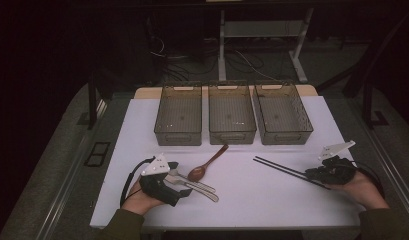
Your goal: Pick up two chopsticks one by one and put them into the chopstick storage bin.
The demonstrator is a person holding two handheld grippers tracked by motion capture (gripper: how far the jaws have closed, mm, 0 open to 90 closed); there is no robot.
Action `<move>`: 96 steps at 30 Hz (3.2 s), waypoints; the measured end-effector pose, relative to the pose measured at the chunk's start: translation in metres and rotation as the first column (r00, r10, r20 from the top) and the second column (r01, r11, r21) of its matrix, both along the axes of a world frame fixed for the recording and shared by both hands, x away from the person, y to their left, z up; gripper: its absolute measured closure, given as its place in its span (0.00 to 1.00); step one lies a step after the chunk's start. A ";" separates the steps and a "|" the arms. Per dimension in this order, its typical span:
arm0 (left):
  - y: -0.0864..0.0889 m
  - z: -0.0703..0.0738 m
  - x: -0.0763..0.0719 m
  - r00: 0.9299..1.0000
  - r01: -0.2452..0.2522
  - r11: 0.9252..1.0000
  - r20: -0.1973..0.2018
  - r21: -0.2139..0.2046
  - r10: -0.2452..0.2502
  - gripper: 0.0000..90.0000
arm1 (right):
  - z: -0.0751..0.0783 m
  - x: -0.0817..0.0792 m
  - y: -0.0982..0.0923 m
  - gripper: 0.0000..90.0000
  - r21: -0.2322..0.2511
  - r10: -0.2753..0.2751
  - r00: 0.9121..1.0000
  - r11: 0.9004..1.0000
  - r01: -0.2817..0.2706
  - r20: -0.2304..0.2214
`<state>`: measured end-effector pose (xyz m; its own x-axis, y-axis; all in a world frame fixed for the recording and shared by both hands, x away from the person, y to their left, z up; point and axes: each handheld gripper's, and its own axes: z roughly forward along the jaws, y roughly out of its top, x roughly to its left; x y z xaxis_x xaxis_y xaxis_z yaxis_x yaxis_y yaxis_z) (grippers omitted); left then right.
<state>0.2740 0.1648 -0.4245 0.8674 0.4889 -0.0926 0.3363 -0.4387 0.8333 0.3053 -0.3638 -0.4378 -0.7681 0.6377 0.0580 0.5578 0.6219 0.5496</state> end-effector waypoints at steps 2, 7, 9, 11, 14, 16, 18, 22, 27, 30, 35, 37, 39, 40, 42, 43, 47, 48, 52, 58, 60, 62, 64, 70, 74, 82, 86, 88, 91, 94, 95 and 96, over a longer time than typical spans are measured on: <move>0.000 0.000 0.000 1.000 0.000 1.000 0.000 0.000 0.000 0.00 | -0.001 0.001 -0.002 0.92 0.012 0.006 1.000 1.000 -0.006 0.001; 0.000 0.000 0.000 1.000 0.002 1.000 0.002 0.003 -0.002 0.00 | -0.001 0.001 -0.003 0.94 0.017 0.008 1.000 1.000 -0.009 0.012; 0.000 0.000 0.000 1.000 0.001 1.000 0.001 0.001 -0.001 0.00 | -0.001 0.001 -0.003 0.94 0.016 0.009 1.000 1.000 -0.009 0.016; 0.000 0.000 0.000 1.000 0.000 1.000 0.002 0.001 0.000 0.00 | -0.002 0.001 -0.003 0.94 0.015 0.012 1.000 1.000 -0.012 0.021; 0.000 0.000 0.000 1.000 -0.001 1.000 0.000 -0.002 0.001 0.00 | -0.001 0.000 -0.002 0.95 -0.004 0.022 0.999 1.000 -0.022 0.038; 0.000 0.000 0.000 1.000 -0.003 1.000 0.001 -0.004 0.003 0.00 | -0.002 0.000 -0.002 0.96 -0.001 0.023 0.999 1.000 -0.023 0.038; 0.000 0.000 0.000 1.000 -0.002 1.000 0.001 -0.005 0.002 0.00 | -0.001 0.000 -0.002 0.96 -0.004 0.026 0.998 1.000 -0.026 0.049; 0.000 0.001 0.000 1.000 -0.002 1.000 0.000 -0.004 0.002 0.00 | -0.001 0.001 -0.001 0.96 -0.025 0.015 0.997 1.000 -0.014 0.074; 0.000 0.001 0.000 1.000 -0.005 1.000 -0.001 -0.007 0.005 0.00 | 0.002 0.001 -0.003 0.96 -0.026 0.006 0.996 1.000 -0.003 0.090; 0.000 0.001 0.000 1.000 -0.001 1.000 0.001 -0.002 0.001 0.00 | 0.006 -0.001 -0.004 0.96 -0.016 0.002 0.995 1.000 -0.001 0.102; 0.001 0.001 0.000 1.000 -0.001 1.000 0.003 -0.001 0.001 0.00 | 0.010 -0.003 -0.008 0.96 0.019 -0.009 0.995 1.000 0.007 0.102; 0.001 0.001 0.000 1.000 0.003 1.000 0.003 0.002 -0.003 0.00 | 0.011 -0.004 -0.010 0.96 0.036 -0.019 0.994 0.999 0.016 0.104; 0.001 0.001 0.000 1.000 0.003 1.000 0.001 0.003 -0.003 0.00 | 0.013 -0.004 -0.012 0.96 0.054 -0.024 0.994 0.998 0.019 0.104; 0.001 0.001 0.000 1.000 0.003 1.000 0.001 0.003 -0.003 0.00 | 0.013 -0.004 -0.012 0.96 0.063 -0.024 0.994 0.998 0.018 0.105; 0.001 0.001 0.000 1.000 0.004 1.000 0.004 0.002 -0.004 0.00 | 0.016 -0.006 -0.015 0.96 0.093 -0.028 0.994 0.996 0.019 0.103; 0.001 0.001 0.000 1.000 0.005 1.000 0.004 0.001 -0.005 0.00 | 0.017 -0.007 -0.015 0.96 0.102 -0.028 0.995 0.995 0.017 0.100; 0.001 0.001 0.000 1.000 0.006 1.000 0.003 0.004 -0.006 0.00 | 0.021 -0.010 -0.018 0.96 0.130 -0.032 0.994 0.991 0.019 0.102; 0.000 0.001 0.000 1.000 0.006 1.000 0.003 0.002 -0.006 0.00 | 0.021 -0.010 -0.018 0.96 0.130 -0.032 0.994 0.991 0.019 0.102; 0.001 0.000 0.000 1.000 0.005 1.000 0.003 -0.003 -0.005 0.00 | 0.024 -0.012 -0.020 0.96 0.154 -0.035 0.994 0.988 0.020 0.099; 0.001 -0.001 0.000 1.000 0.006 1.000 0.010 -0.002 -0.006 0.00 | 0.028 -0.014 -0.021 0.95 0.190 -0.038 0.995 0.982 0.020 0.093; 0.001 -0.001 0.001 1.000 0.007 1.000 0.010 -0.003 -0.007 0.00 | 0.029 -0.014 -0.020 0.96 0.203 -0.035 0.995 0.979 0.016 0.092; 0.002 -0.002 0.001 1.000 0.011 1.000 0.009 -0.002 -0.011 0.00 | 0.031 -0.015 -0.019 0.95 0.210 -0.033 0.995 0.978 0.013 0.090; 0.001 -0.003 0.003 1.000 0.017 1.000 0.006 -0.001 -0.017 0.00 | 0.033 -0.015 -0.019 0.95 0.221 -0.031 0.995 0.975 0.010 0.092; 0.001 -0.005 0.003 1.000 0.010 1.000 -0.001 -0.017 -0.010 0.00 | 0.038 -0.015 -0.016 0.95 0.245 -0.042 0.995 0.969 0.019 0.090; 0.000 -0.005 0.003 1.000 0.011 1.000 -0.006 -0.017 -0.011 0.00 | 0.040 -0.015 -0.014 0.95 0.254 -0.046 0.996 0.967 0.024 0.081; 0.001 -0.004 0.002 1.000 0.006 1.000 -0.006 -0.026 -0.007 0.00 | 0.045 -0.015 -0.003 0.95 0.280 -0.047 0.997 0.960 0.028 0.064; 0.001 -0.004 0.003 1.000 0.006 1.000 -0.006 -0.026 -0.006 0.00 | 0.051 -0.015 0.005 0.95 0.283 -0.055 0.996 0.959 0.034 0.067; 0.001 -0.004 0.003 1.000 0.006 1.000 -0.005 -0.028 -0.006 0.00 | 0.053 -0.014 0.009 0.95 0.282 -0.061 0.996 0.959 0.039 0.071; 0.001 -0.004 0.003 1.000 0.009 1.000 -0.006 -0.025 -0.009 0.00 | 0.055 -0.010 0.015 0.95 0.289 -0.064 0.995 0.957 0.041 0.071; 0.000 -0.004 0.002 1.000 0.007 1.000 -0.004 -0.027 -0.007 0.00 | 0.057 -0.008 0.021 0.95 0.289 -0.065 0.995 0.956 0.040 0.075; 0.000 -0.004 0.002 1.000 0.008 1.000 -0.002 -0.026 -0.009 0.00 | 0.058 -0.008 0.023 0.95 0.293 -0.071 0.995 0.955 0.047 0.072; 0.000 -0.004 0.002 1.000 0.009 1.000 -0.001 -0.026 -0.009 0.00 | 0.059 -0.007 0.025 0.95 0.296 -0.070 0.995 0.954 0.044 0.076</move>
